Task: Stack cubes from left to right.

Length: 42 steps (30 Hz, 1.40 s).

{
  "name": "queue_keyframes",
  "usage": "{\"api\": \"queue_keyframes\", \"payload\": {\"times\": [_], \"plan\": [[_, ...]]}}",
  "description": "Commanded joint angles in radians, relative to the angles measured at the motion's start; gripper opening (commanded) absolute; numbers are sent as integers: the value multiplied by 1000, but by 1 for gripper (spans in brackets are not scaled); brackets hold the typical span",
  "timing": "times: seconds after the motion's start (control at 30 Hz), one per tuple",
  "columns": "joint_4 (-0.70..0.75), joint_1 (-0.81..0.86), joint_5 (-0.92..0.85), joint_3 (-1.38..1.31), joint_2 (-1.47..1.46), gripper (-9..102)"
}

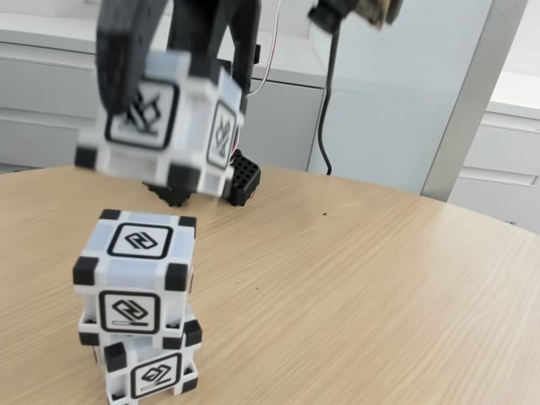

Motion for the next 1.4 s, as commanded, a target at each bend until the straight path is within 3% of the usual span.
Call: {"api": "queue_keyframes", "payload": {"times": [0.0,1.37], "plan": [[21,9,-35,-55,-23,9],[52,11,-38,-155,-160,9]]}}
